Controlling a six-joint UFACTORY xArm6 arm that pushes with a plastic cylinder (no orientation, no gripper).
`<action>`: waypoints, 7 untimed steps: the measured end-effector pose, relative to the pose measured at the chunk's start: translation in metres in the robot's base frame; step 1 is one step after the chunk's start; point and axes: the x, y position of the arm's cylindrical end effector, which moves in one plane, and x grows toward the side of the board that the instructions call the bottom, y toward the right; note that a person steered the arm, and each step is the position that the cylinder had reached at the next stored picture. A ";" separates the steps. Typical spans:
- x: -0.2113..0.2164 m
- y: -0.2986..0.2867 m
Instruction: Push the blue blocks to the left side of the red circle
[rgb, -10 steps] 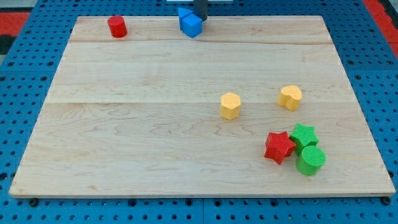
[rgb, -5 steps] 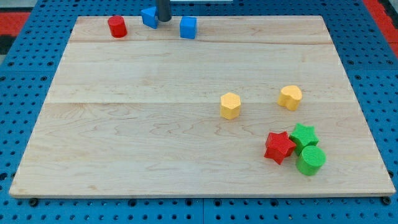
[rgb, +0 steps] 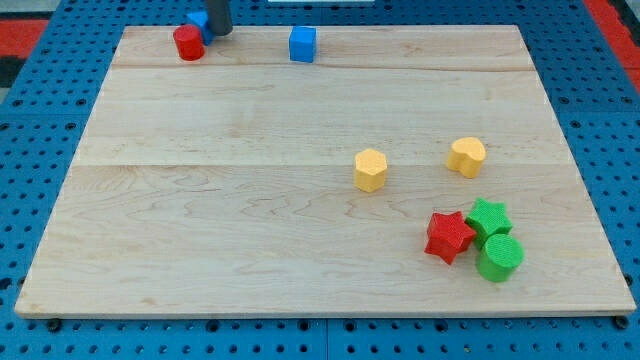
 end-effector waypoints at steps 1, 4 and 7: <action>0.017 0.077; 0.019 0.213; 0.036 0.144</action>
